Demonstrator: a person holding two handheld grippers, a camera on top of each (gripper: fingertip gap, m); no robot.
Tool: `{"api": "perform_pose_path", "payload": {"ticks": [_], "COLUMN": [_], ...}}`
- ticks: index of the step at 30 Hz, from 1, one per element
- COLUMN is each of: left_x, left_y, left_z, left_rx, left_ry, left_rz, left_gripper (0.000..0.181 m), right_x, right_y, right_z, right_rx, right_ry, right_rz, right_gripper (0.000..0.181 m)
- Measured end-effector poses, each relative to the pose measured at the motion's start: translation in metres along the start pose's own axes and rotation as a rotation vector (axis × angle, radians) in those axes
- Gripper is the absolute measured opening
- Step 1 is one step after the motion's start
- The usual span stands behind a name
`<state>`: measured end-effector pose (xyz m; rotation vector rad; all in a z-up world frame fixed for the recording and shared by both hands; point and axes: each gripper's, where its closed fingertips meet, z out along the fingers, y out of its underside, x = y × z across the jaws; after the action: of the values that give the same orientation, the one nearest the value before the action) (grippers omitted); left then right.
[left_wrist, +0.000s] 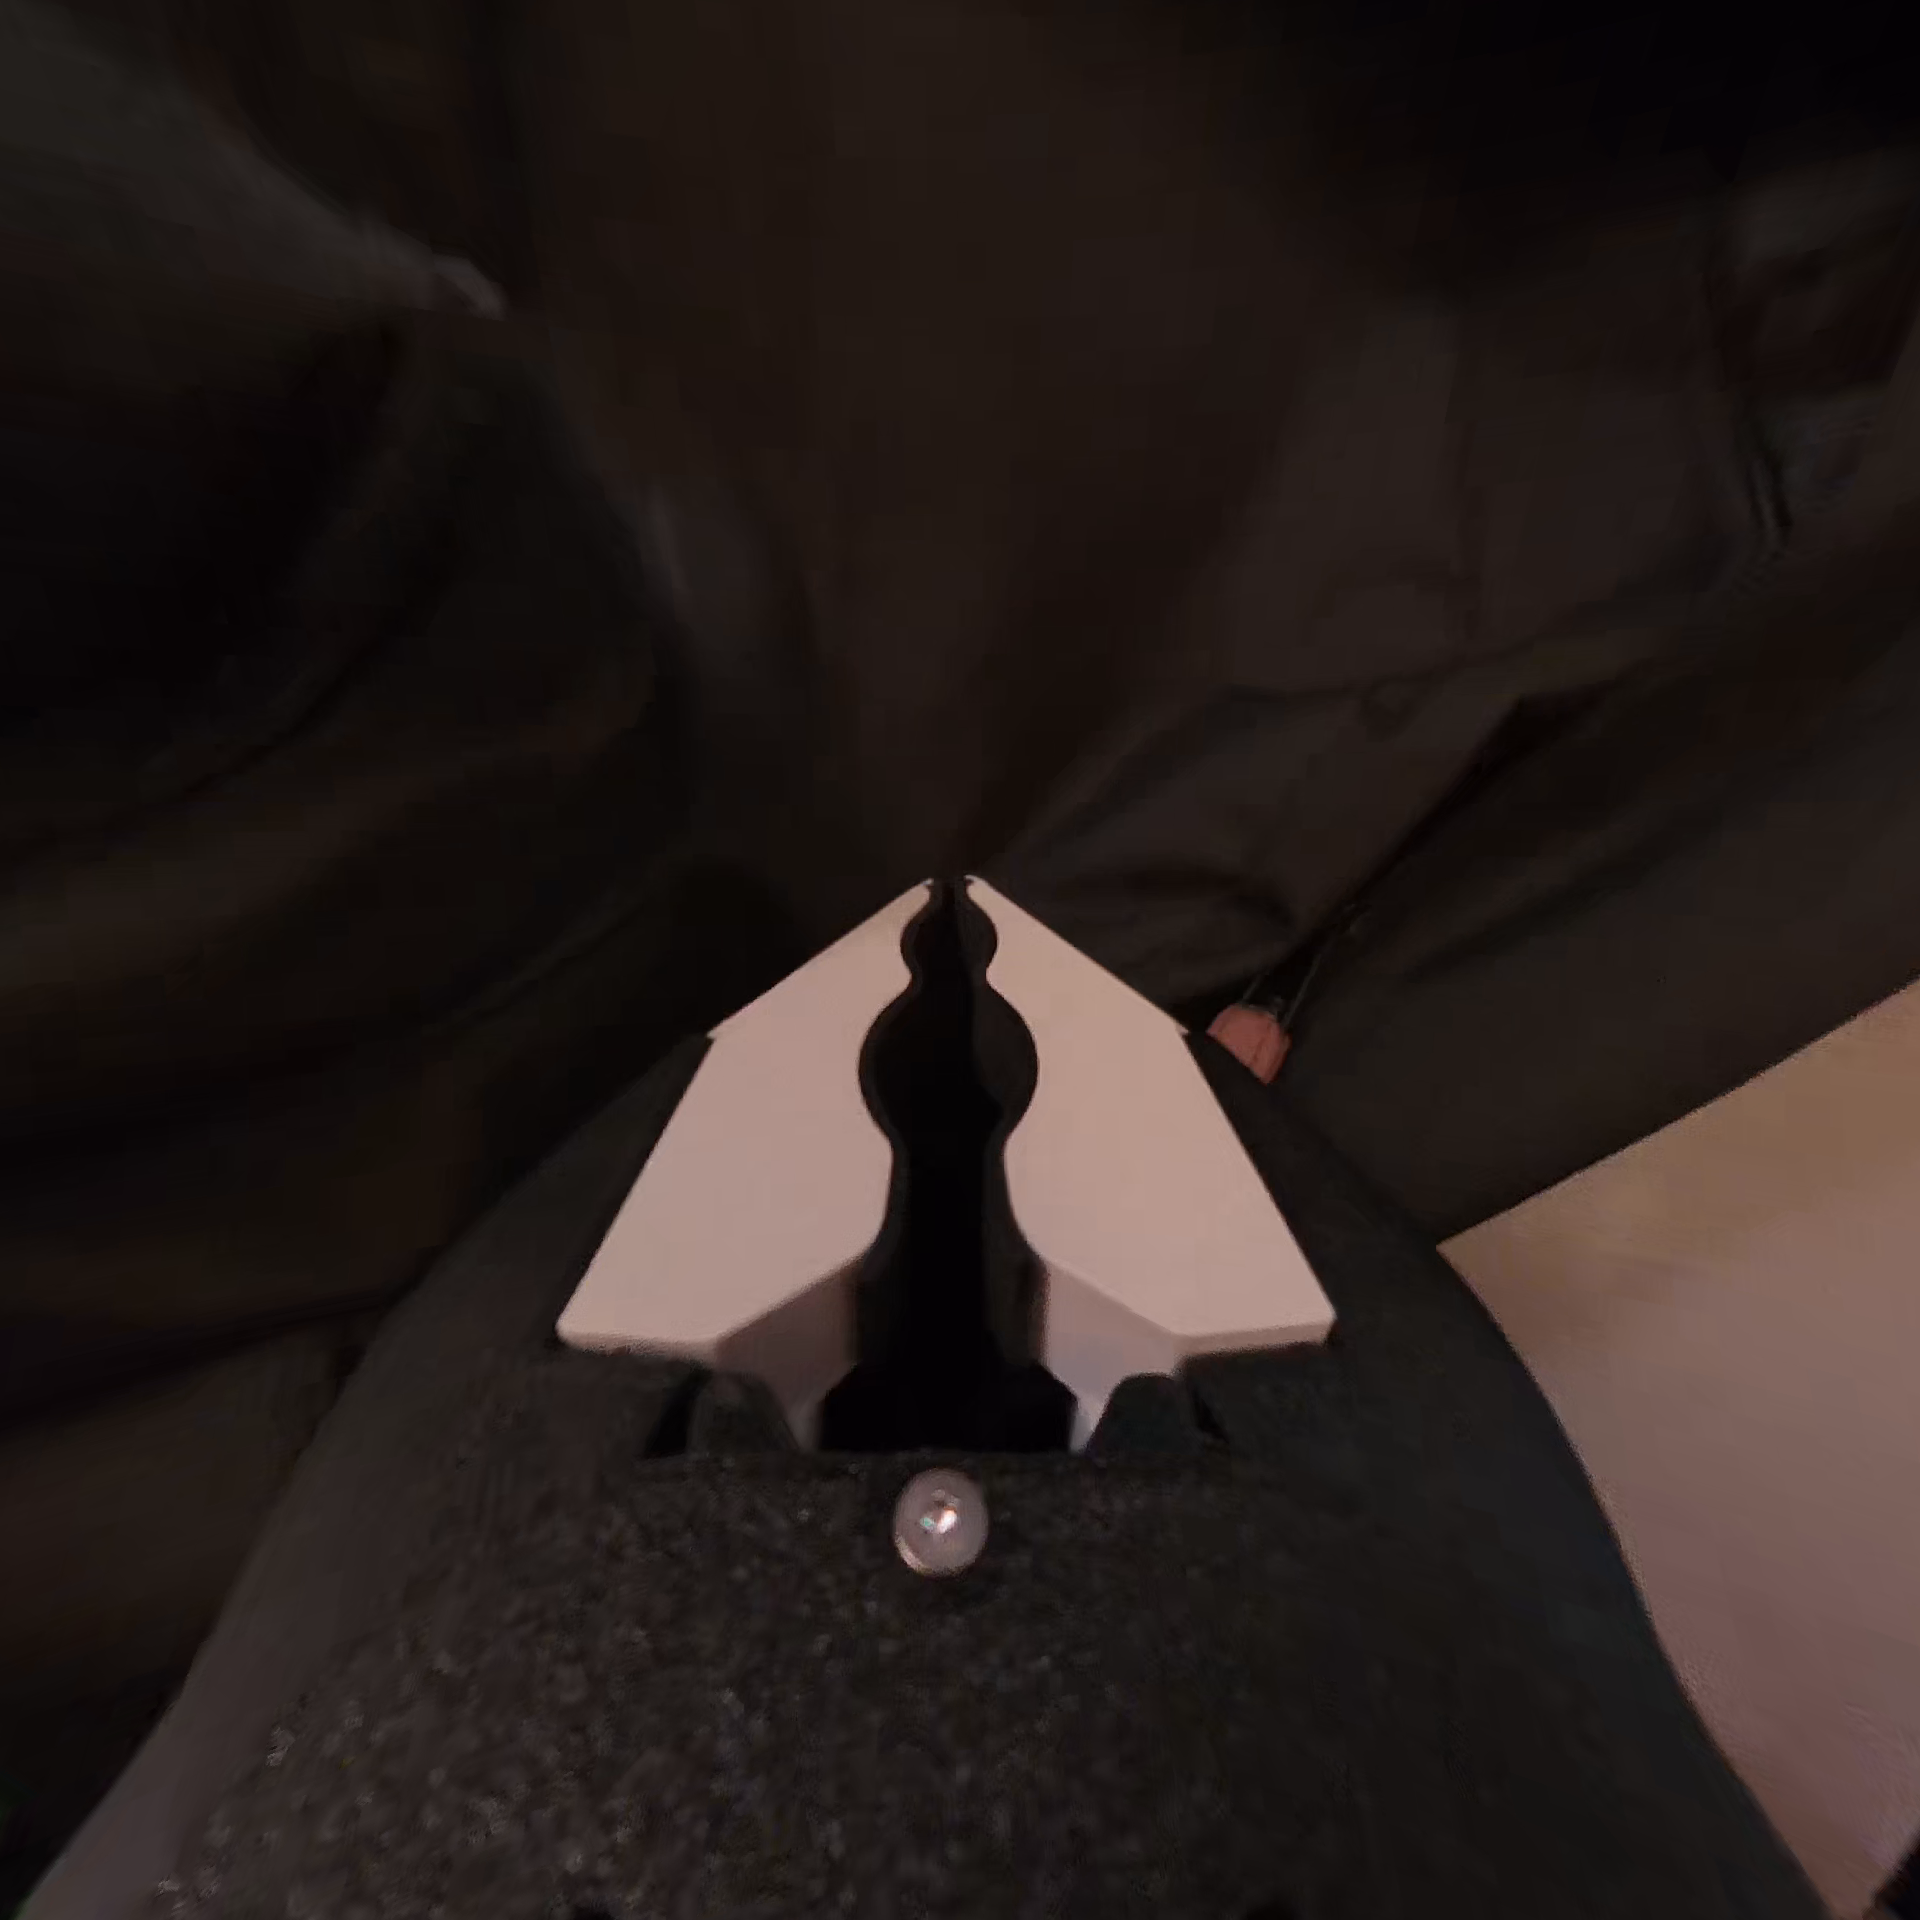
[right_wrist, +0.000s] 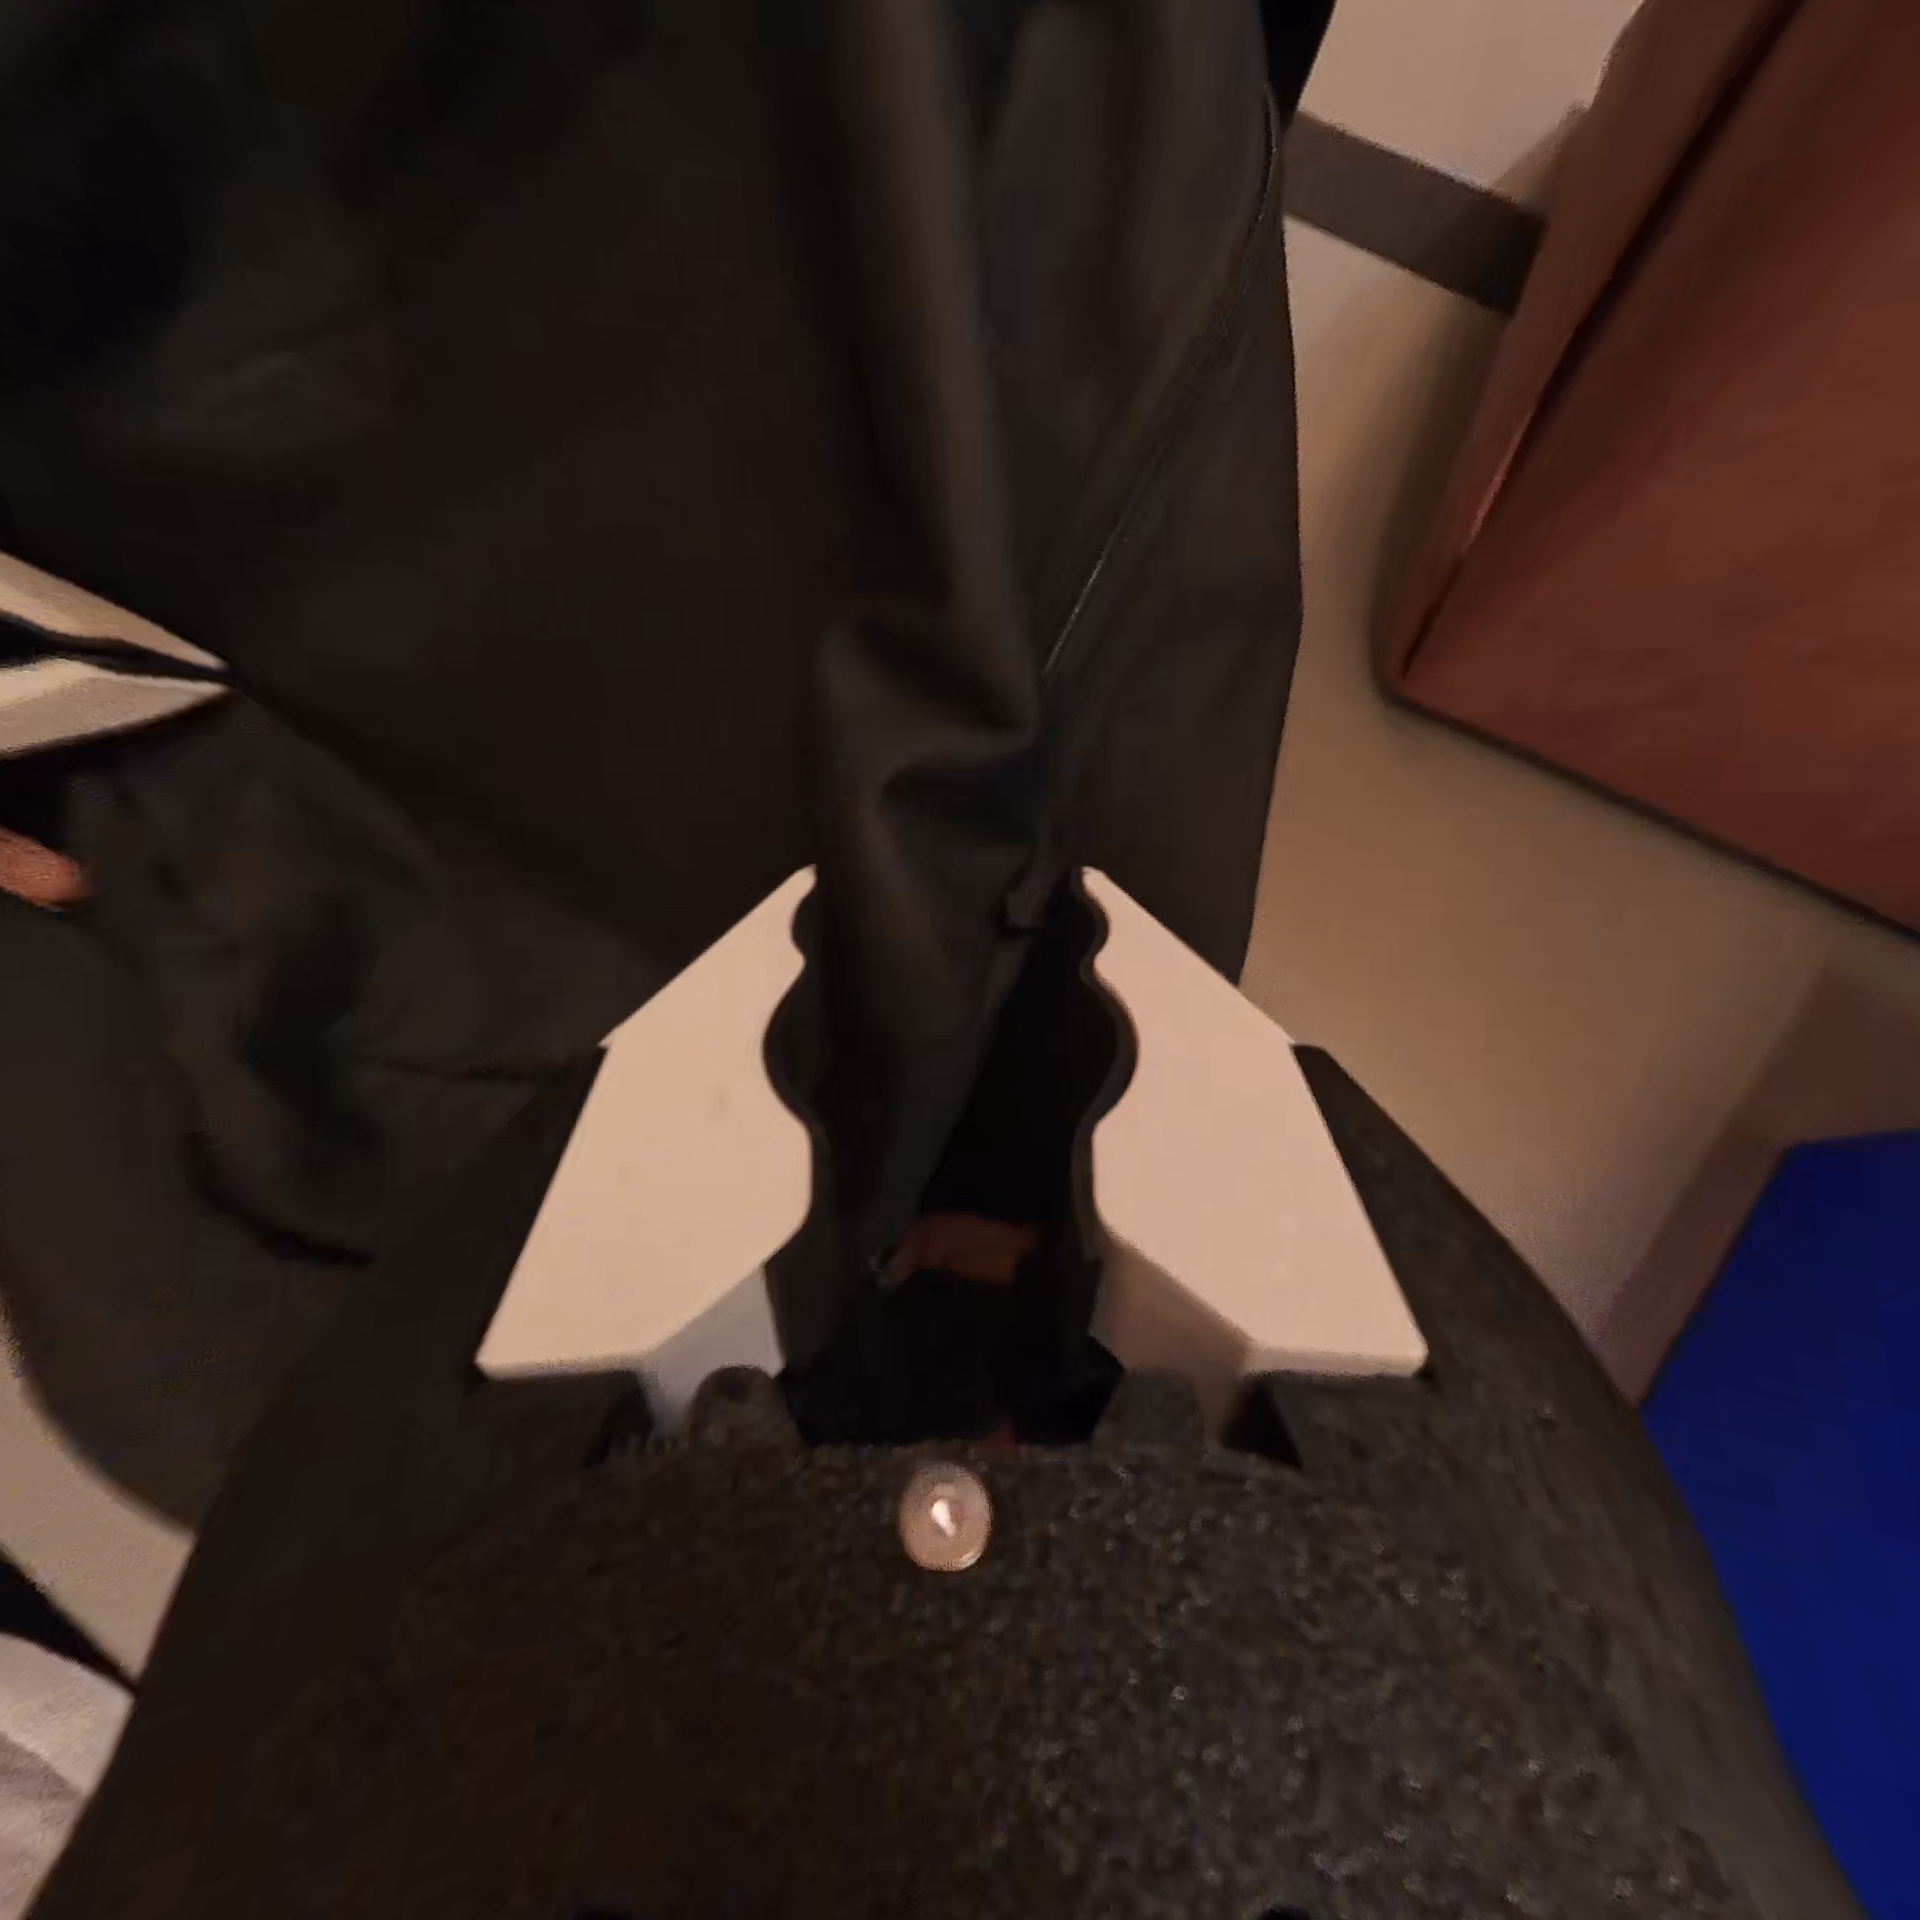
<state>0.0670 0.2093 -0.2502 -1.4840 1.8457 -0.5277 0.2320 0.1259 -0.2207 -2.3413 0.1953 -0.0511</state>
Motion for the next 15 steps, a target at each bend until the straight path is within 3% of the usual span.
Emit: {"api": "perform_pose_path", "payload": {"ticks": [3, 7, 11, 15], "left_x": [-0.020, -0.056, -0.067, -0.052], "left_y": [0.018, 0.026, 0.016, 0.002], "left_z": [0.012, 0.030, 0.015, -0.037], "left_rx": [-0.071, -0.110, -0.078, 0.103], "left_ry": [0.039, -0.028, -0.102, -0.148], "left_rz": [-0.027, -0.031, -0.087, -0.265], "left_gripper": [0.002, 0.001, 0.001, 0.015], "right_x": [-0.001, 0.000, -0.008, -0.014], "right_y": [0.007, -0.008, -0.024, -0.031], "right_z": [0.036, 0.064, 0.052, 0.004], "right_rx": [-0.076, -0.023, 0.030, 0.172], "right_ry": [-0.067, -0.038, -0.059, -0.115], "right_rz": [0.035, 0.042, 0.068, 0.136], "right_gripper": [0.035, 0.029, 0.031, 0.042]}}
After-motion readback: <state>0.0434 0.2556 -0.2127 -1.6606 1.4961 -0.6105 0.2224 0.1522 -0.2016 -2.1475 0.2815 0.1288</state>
